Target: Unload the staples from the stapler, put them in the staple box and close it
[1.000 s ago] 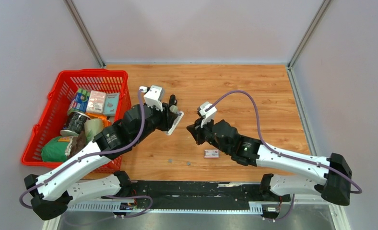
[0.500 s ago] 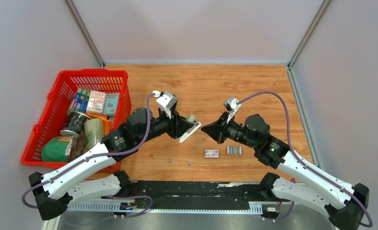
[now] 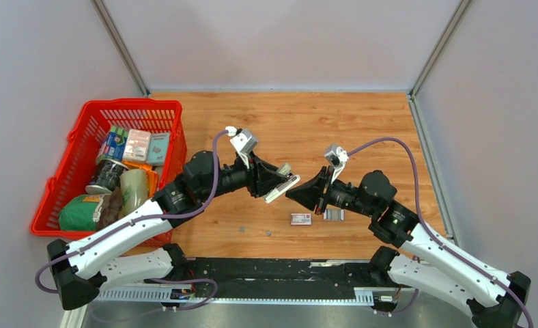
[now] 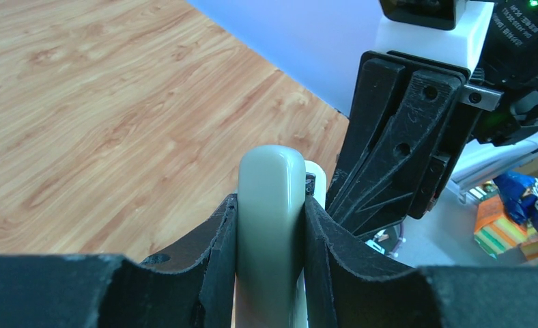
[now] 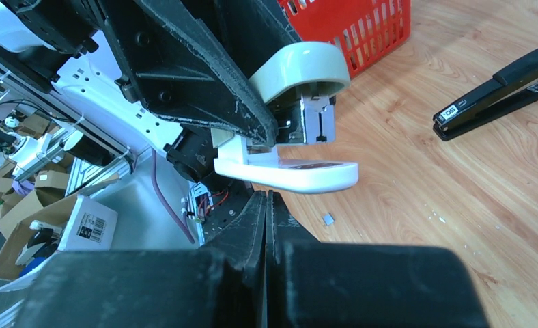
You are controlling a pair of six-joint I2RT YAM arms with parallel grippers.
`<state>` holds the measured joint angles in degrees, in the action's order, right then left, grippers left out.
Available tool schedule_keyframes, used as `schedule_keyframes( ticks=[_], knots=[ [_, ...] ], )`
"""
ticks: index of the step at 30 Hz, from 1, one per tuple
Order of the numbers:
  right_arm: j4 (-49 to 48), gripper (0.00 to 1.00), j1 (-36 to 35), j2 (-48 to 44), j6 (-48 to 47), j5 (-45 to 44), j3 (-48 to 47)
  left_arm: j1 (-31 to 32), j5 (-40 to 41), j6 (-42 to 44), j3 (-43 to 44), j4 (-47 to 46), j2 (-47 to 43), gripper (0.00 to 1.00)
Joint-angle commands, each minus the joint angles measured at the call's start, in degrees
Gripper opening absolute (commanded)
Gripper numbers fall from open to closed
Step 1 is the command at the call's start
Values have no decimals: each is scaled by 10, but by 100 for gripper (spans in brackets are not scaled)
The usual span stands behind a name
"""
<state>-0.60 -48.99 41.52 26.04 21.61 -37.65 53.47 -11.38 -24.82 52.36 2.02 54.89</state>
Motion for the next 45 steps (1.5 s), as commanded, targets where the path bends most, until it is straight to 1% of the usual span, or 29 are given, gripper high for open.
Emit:
schedule_keyframes(
  ticks=[1,9,17,29,33,38,43,45],
  knots=[
    [-56,0,1,-14,4,-9,-1,-1,-36,-12,-4,-63,-9,0],
    [-38,0,1,-19,-22,-30,-25,-1,-76,-12,-14,-64,-20,0],
    [-11,0,2,-42,-43,-53,-37,-1,-79,-13,-29,-62,-36,0],
    [-18,0,2,-45,-43,-60,-51,1,-98,-15,-34,-73,-28,0],
    [-31,0,0,-40,-47,-53,-61,1,-136,-15,-33,-78,-7,0],
    [-41,0,2,-12,-62,-39,-92,11,-228,-12,-23,-85,25,0],
    [-70,0,2,33,-63,-18,-117,41,-277,6,-5,-70,65,0],
    [-74,0,2,50,-67,-9,-131,54,-302,6,-2,-79,86,0]
  ],
)
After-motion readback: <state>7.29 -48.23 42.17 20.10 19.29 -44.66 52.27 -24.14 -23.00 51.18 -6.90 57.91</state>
